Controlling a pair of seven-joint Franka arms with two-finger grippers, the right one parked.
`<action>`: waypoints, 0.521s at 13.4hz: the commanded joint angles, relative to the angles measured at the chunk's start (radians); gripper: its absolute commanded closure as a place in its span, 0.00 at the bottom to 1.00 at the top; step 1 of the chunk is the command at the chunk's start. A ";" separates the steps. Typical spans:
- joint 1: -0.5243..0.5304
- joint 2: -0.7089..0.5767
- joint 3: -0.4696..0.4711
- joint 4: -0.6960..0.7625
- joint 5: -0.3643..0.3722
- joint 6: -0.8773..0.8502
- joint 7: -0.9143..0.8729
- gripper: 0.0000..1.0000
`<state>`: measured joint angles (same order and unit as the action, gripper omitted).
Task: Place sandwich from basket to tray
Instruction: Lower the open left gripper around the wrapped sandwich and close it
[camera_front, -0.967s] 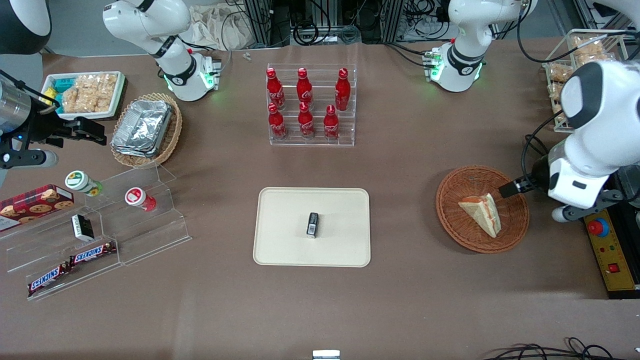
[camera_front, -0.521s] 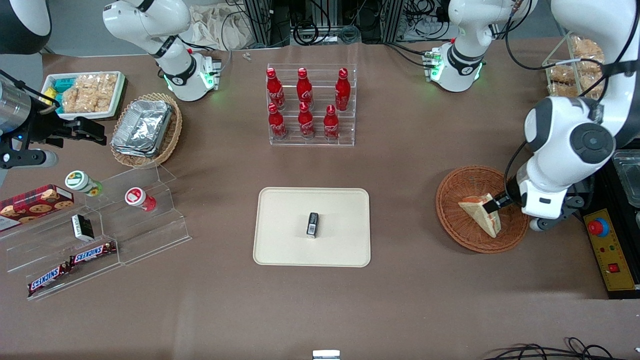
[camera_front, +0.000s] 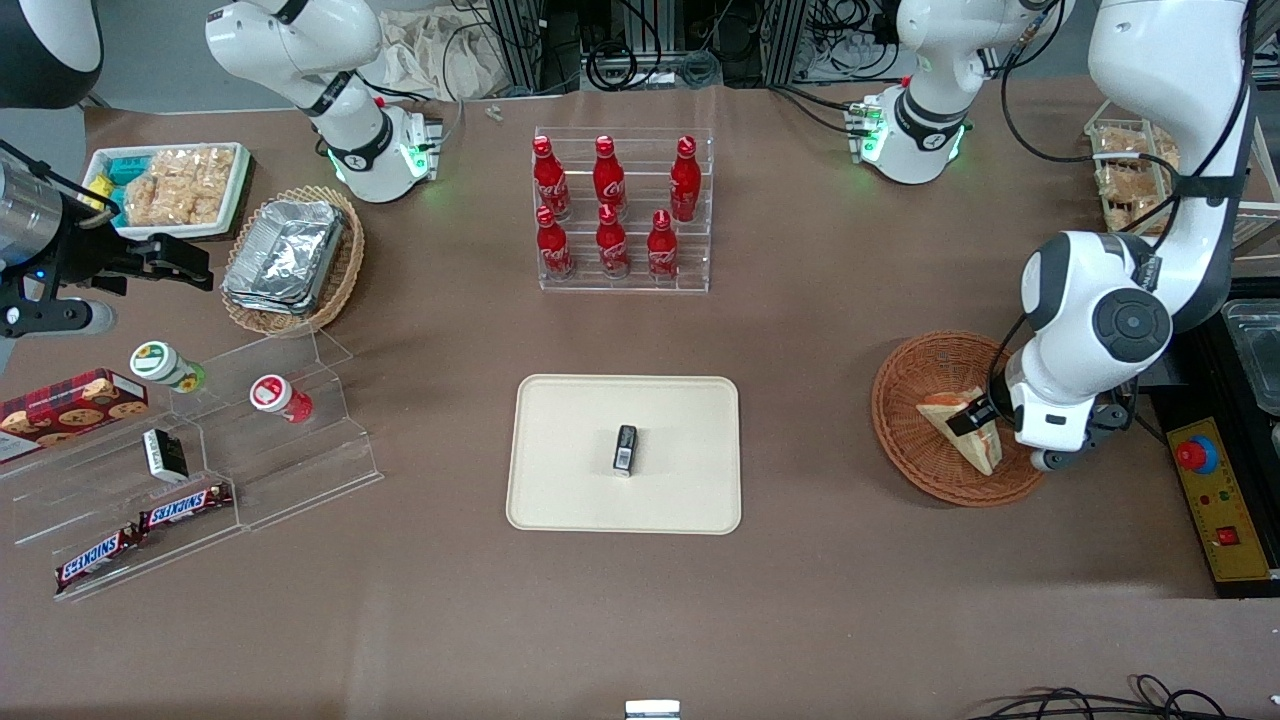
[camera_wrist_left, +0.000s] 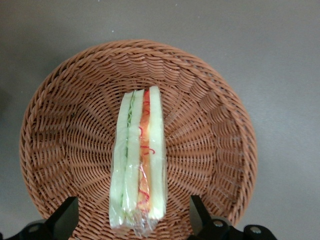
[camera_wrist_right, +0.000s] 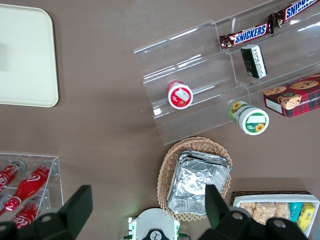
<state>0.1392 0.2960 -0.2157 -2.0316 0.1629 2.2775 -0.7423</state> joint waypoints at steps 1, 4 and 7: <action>0.011 0.003 -0.007 -0.019 0.037 0.027 -0.029 0.00; 0.011 0.017 -0.007 -0.022 0.037 0.046 -0.031 0.00; 0.017 0.011 -0.007 -0.061 0.037 0.091 -0.031 0.00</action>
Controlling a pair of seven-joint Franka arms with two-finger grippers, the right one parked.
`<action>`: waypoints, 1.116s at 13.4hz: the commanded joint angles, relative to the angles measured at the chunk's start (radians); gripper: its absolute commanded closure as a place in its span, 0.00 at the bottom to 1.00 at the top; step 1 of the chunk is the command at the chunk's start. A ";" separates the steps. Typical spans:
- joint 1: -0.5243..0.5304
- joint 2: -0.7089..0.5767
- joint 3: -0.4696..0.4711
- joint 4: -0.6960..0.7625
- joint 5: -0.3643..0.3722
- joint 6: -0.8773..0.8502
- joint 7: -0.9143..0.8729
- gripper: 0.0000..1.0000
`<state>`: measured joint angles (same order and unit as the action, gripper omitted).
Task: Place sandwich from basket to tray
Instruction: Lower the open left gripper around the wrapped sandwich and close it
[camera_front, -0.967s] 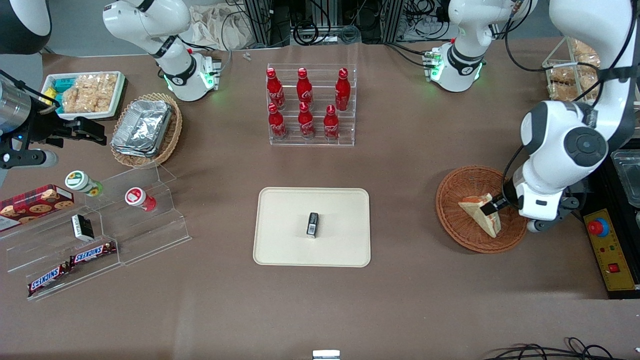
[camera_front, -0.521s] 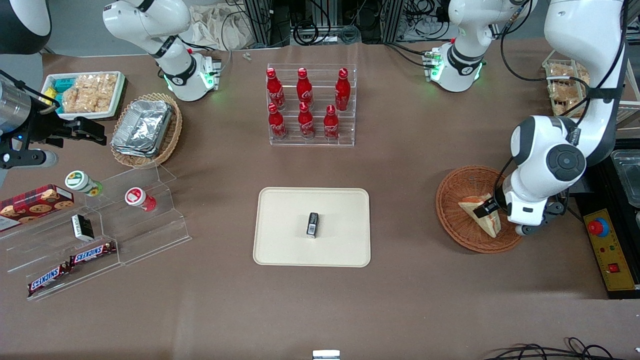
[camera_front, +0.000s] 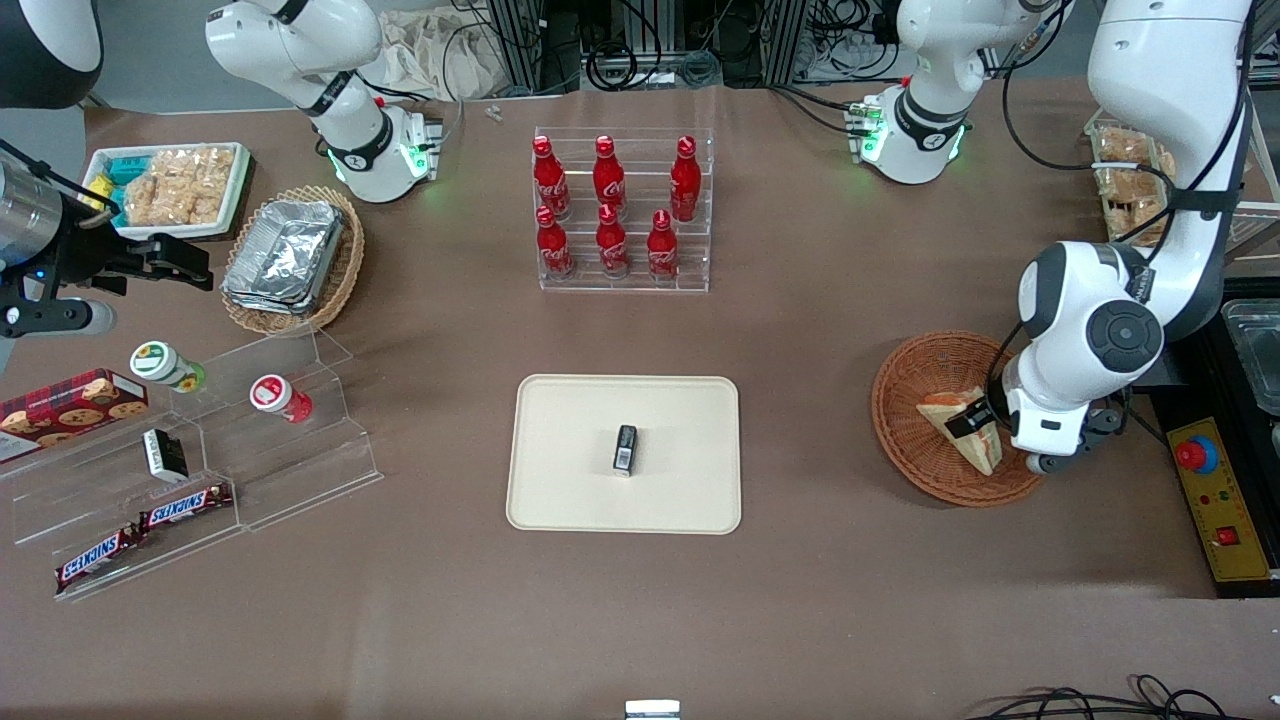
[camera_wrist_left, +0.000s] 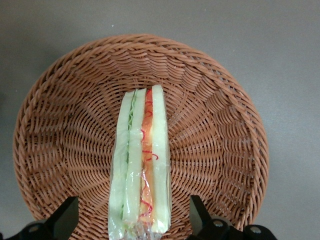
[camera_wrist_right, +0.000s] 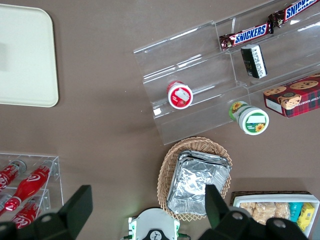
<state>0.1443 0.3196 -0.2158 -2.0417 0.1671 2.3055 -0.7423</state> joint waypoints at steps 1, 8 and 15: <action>0.012 -0.014 -0.007 -0.069 0.032 0.090 -0.031 0.00; 0.012 -0.002 -0.007 -0.112 0.032 0.178 -0.031 0.00; 0.020 0.022 -0.008 -0.120 0.032 0.221 -0.025 0.30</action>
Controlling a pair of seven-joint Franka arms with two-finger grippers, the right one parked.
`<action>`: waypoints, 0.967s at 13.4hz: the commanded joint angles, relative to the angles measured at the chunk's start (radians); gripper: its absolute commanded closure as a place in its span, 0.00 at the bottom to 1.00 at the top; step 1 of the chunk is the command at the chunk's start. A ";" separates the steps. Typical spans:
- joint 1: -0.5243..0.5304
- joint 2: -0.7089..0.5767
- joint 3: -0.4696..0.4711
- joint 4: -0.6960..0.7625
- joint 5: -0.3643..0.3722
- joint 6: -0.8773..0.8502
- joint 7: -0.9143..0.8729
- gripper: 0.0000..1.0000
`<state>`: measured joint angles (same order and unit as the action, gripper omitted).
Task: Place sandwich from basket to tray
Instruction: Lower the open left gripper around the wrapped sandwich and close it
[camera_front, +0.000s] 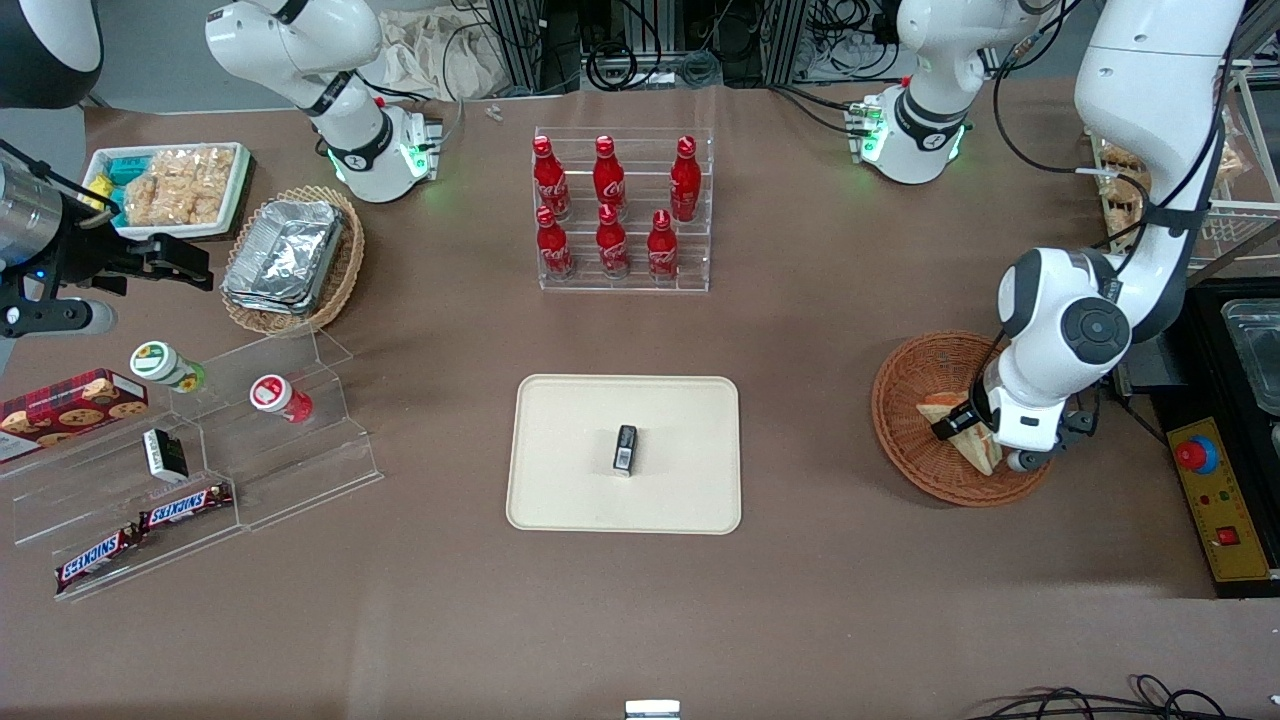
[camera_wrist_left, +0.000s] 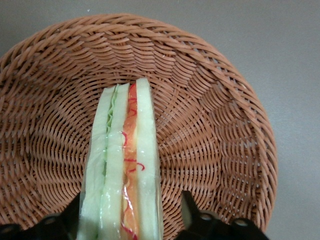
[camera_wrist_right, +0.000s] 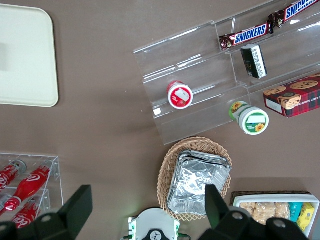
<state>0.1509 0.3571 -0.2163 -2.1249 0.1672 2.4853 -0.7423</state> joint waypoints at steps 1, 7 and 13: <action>0.013 -0.015 -0.008 -0.038 0.032 0.041 -0.025 0.41; 0.010 -0.023 -0.011 -0.027 0.032 0.038 -0.032 1.00; 0.010 -0.096 -0.037 0.078 0.012 -0.122 -0.025 1.00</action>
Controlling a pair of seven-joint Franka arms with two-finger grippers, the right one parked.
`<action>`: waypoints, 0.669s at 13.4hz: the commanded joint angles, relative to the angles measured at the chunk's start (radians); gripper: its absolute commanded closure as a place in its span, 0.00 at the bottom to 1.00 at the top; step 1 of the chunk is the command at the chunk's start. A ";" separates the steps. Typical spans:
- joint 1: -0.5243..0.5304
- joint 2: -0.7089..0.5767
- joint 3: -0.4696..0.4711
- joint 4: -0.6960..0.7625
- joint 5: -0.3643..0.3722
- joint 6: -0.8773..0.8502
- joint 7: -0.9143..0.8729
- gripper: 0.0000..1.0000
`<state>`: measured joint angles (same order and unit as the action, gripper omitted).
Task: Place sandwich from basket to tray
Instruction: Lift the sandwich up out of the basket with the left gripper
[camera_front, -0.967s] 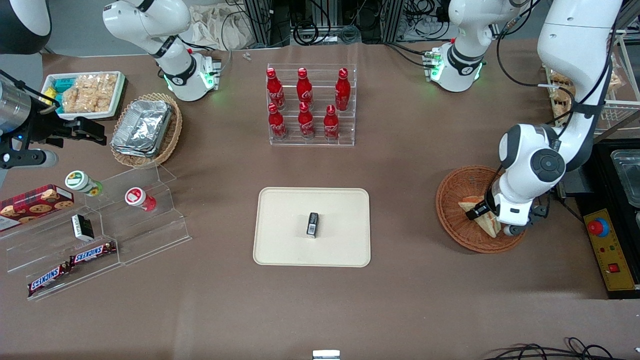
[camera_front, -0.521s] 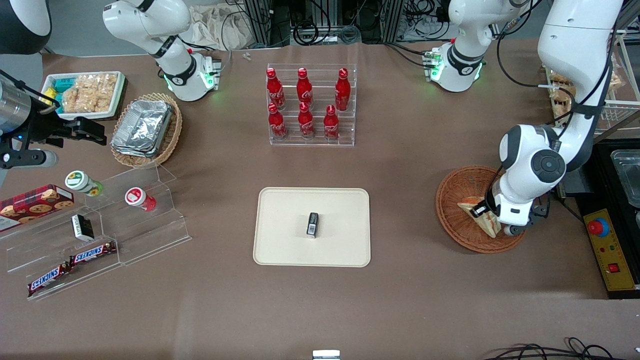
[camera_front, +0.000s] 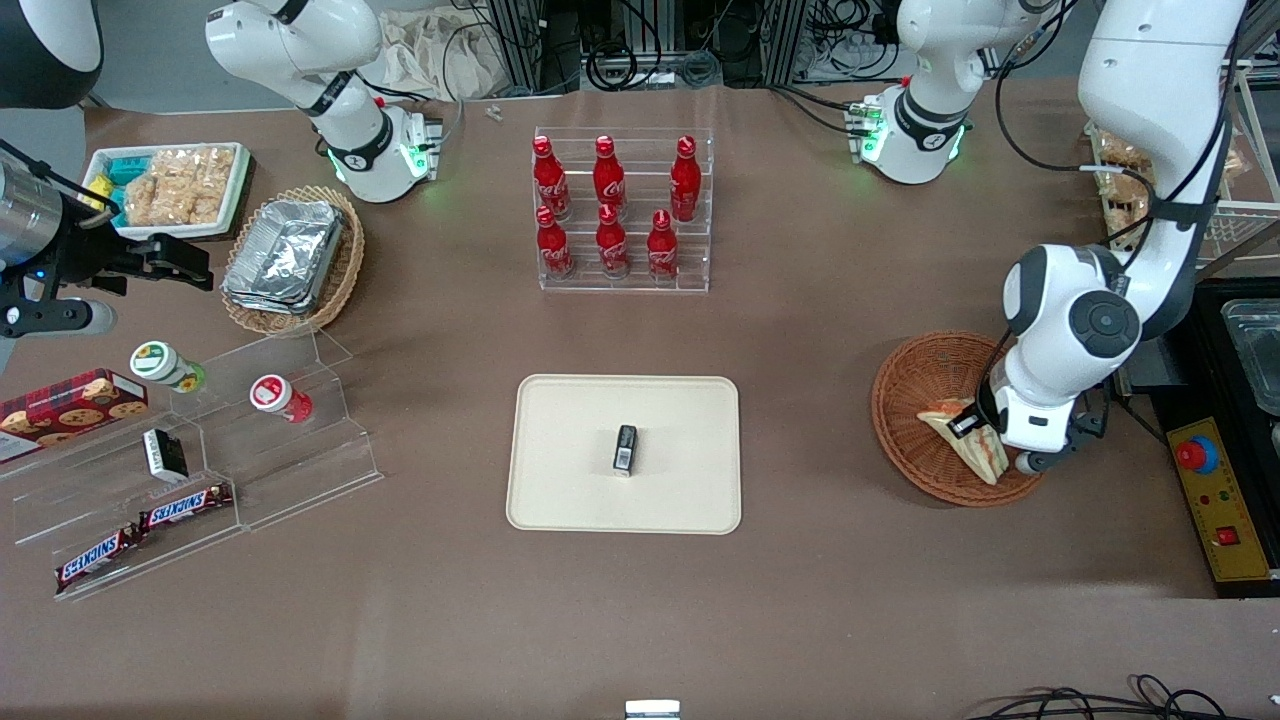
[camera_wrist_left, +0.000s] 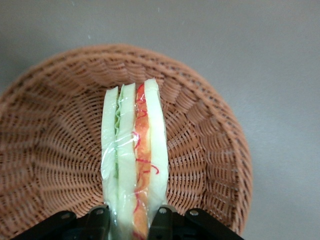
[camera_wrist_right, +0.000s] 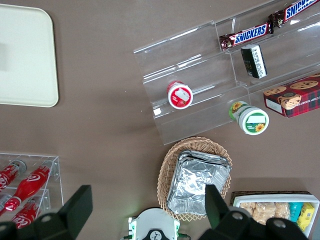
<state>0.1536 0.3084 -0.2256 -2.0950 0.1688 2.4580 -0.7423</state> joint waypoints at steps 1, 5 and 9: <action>0.009 -0.048 -0.038 0.111 0.008 -0.173 -0.032 1.00; 0.004 -0.028 -0.093 0.436 -0.081 -0.575 -0.025 1.00; 0.004 -0.015 -0.202 0.573 -0.129 -0.675 -0.035 1.00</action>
<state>0.1534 0.2567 -0.3706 -1.5890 0.0530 1.8246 -0.7600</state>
